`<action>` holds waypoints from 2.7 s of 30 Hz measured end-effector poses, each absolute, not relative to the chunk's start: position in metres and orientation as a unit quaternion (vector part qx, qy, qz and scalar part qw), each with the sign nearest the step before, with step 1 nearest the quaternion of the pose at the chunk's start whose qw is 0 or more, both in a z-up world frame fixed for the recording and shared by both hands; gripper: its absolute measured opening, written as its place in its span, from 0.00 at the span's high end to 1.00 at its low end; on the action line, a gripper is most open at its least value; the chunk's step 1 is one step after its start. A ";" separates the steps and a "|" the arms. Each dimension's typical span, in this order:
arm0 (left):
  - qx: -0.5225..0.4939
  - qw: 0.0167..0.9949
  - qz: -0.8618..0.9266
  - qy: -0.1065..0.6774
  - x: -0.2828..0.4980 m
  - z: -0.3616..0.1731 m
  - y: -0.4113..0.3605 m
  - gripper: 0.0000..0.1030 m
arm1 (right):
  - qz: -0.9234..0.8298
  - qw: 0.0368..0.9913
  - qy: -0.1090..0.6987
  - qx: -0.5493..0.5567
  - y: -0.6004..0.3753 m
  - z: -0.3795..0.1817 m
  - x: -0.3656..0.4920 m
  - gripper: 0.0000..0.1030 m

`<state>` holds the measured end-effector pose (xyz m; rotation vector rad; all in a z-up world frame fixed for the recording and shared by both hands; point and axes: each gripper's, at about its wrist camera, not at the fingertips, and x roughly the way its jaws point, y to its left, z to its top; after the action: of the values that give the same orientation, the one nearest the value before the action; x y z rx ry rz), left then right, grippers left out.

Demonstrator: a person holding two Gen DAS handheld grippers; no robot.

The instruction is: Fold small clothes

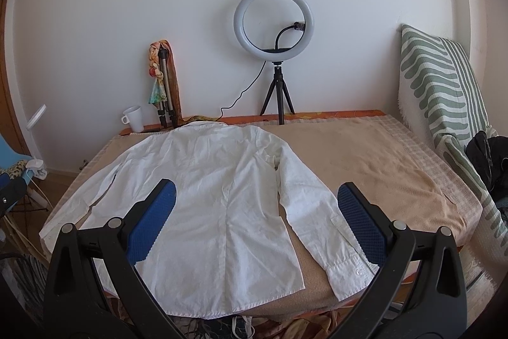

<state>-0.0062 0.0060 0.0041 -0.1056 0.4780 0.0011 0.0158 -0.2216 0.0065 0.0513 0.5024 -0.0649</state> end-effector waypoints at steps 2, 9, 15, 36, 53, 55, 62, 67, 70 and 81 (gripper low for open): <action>-0.052 0.970 0.000 0.237 -0.006 0.004 0.006 0.00 | -0.033 0.968 0.247 0.025 -0.221 0.007 0.016 0.00; -0.051 0.969 -0.002 0.242 -0.006 0.002 0.005 0.00 | -0.034 0.969 0.246 0.024 -0.221 0.007 0.014 0.00; -0.052 0.969 0.001 0.243 -0.005 0.001 0.008 0.00 | -0.036 0.969 0.242 0.020 -0.220 0.009 0.015 0.00; -0.038 0.969 0.017 0.244 0.002 -0.003 0.016 0.00 | -0.033 0.969 0.245 0.020 -0.213 0.008 0.032 0.00; -0.054 0.963 0.021 0.263 0.035 -0.024 0.095 0.14 | 0.024 0.969 0.246 -0.001 -0.168 -0.001 0.077 0.00; -0.065 0.962 0.011 0.266 0.041 -0.027 0.112 0.18 | 0.040 0.968 0.247 0.001 -0.161 0.000 0.083 0.00; -0.053 0.950 0.024 0.308 0.072 -0.049 0.170 0.26 | 0.081 0.968 0.236 0.000 -0.135 0.007 0.112 0.00; -0.101 0.931 0.030 0.350 0.099 -0.080 0.224 0.43 | 0.117 0.966 0.233 0.002 -0.117 0.001 0.139 0.00; -0.135 0.917 0.035 0.374 0.112 -0.101 0.254 0.48 | 0.139 0.961 0.238 0.003 -0.107 -0.008 0.156 0.00; -0.198 0.853 0.056 0.479 0.151 -0.194 0.310 0.64 | 0.201 0.922 0.329 0.037 -0.104 -0.070 0.213 0.00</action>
<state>0.1512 0.3101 -0.1936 -0.4174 1.0089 0.1174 0.2133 -0.1043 -0.0702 0.0763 0.6765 0.4126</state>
